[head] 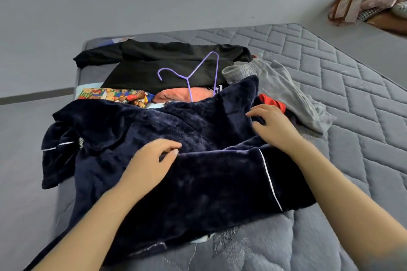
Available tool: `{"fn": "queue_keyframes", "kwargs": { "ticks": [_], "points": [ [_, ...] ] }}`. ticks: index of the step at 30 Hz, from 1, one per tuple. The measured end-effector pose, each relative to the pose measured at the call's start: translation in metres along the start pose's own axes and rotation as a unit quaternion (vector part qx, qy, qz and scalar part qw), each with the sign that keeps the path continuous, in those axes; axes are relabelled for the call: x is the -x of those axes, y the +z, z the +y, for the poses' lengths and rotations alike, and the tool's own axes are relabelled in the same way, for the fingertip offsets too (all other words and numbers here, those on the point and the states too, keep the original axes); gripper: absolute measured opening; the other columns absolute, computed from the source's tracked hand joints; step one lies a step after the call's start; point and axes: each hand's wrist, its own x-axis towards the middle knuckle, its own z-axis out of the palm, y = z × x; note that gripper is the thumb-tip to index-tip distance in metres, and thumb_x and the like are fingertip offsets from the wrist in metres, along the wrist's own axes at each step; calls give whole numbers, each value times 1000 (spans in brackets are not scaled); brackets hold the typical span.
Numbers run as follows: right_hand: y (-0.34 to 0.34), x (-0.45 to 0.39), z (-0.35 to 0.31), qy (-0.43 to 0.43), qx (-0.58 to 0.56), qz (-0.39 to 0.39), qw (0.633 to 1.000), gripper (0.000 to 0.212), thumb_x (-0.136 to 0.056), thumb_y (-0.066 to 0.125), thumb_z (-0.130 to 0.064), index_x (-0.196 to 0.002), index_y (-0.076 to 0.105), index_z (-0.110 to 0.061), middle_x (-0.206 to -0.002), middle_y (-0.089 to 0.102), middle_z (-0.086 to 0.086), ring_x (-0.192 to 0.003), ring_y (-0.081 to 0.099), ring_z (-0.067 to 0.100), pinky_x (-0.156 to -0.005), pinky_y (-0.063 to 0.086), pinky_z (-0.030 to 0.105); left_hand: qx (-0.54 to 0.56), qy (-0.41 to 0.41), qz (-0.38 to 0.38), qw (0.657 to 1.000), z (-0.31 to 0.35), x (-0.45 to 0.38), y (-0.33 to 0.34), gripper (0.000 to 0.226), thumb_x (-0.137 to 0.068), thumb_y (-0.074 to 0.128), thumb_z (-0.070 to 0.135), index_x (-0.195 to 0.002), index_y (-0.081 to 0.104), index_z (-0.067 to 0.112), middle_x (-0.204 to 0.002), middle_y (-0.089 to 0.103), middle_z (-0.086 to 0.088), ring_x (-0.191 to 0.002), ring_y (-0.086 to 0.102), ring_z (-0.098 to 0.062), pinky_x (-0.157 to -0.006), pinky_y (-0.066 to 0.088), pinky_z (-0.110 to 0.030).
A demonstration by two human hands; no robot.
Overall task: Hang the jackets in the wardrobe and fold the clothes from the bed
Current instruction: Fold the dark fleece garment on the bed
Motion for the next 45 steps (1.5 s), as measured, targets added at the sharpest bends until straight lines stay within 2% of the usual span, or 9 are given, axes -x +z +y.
{"fn": "queue_keyframes", "kwargs": {
  "ticks": [7, 10, 14, 19, 25, 31, 35, 39, 45],
  "points": [
    [17, -148, 14, -59, 99, -103, 988, 39, -95, 42, -6, -126, 63, -18, -140, 55, 4, -131, 45, 27, -108, 35, 41, -94, -50, 32, 994, -35, -123, -45, 22, -98, 52, 26, -115, 66, 23, -118, 65, 3, -102, 56, -12, -86, 43, -30],
    [35, -176, 21, -83, 153, -170, 970, 36, -100, 46, -26, -134, 57, -23, -142, 54, 3, -135, 43, 26, -113, 29, 43, -66, -74, -18, 995, -48, -157, -30, 26, -102, 44, 28, -115, 64, 18, -122, 65, -3, -109, 57, -19, -89, 41, -31],
    [49, -187, 38, -60, 264, -226, 936, 67, -87, 63, -47, -147, 38, -28, -148, 42, 2, -142, 30, 23, -118, 6, 43, -149, -130, -110, 974, -74, -180, -3, 35, -100, 40, 47, -125, 56, 29, -136, 57, 2, -125, 51, -22, -102, 36, -37],
    [41, -202, 44, -16, 309, -212, 927, 64, -76, 72, -58, -128, 52, -26, -130, 57, 1, -129, 43, 24, -109, 23, 40, -232, -141, -106, 957, -93, -188, -11, 55, -84, 59, 65, -128, 54, 31, -131, 58, 3, -123, 51, -23, -101, 34, -40],
    [20, -206, 42, -3, 280, -105, 954, 45, -79, 71, -55, -111, 62, -26, -114, 66, 0, -111, 58, 26, -79, 36, 34, -150, -61, 3, 987, -71, -197, -43, 20, -80, 75, 40, -85, 67, 22, -87, 65, 0, -90, 62, -27, -77, 49, -41],
    [-15, -188, 42, 53, 282, -194, 938, 44, -71, 77, -54, -101, 62, -26, -92, 59, -3, -101, 60, 27, -78, 44, 33, -210, -28, 22, 977, -47, -175, -55, 10, -83, 72, 20, -82, 63, 24, -88, 55, 1, -89, 58, -28, -69, 45, -39],
    [-39, -142, 51, -106, 225, -32, 968, 28, -71, 69, -21, -82, 44, -22, -84, 60, 5, -89, 57, 31, -77, 36, 38, -176, 36, 62, 982, -27, -129, -67, 22, -81, 68, 13, -78, 53, 29, -81, 56, 8, -76, 54, -18, -59, 41, -35],
    [-32, -50, 68, -203, 253, 134, 936, 26, -58, 56, -13, -82, 46, -17, -85, 47, 2, -84, 45, 30, -73, 31, 37, -166, 93, 16, 982, -11, -61, -56, 35, -69, 73, 4, -79, 52, 30, -79, 55, 13, -75, 52, -10, -57, 38, -29],
    [-33, 4, 84, -56, 186, -170, 966, 38, -64, 62, 10, -92, 61, -16, -94, 55, -1, -95, 55, 28, -84, 42, 44, -179, 124, -131, 967, -17, -6, -9, 18, -85, 64, 38, -97, 51, 40, -95, 49, 22, -92, 43, 5, -72, 35, -11]
  ]
}}
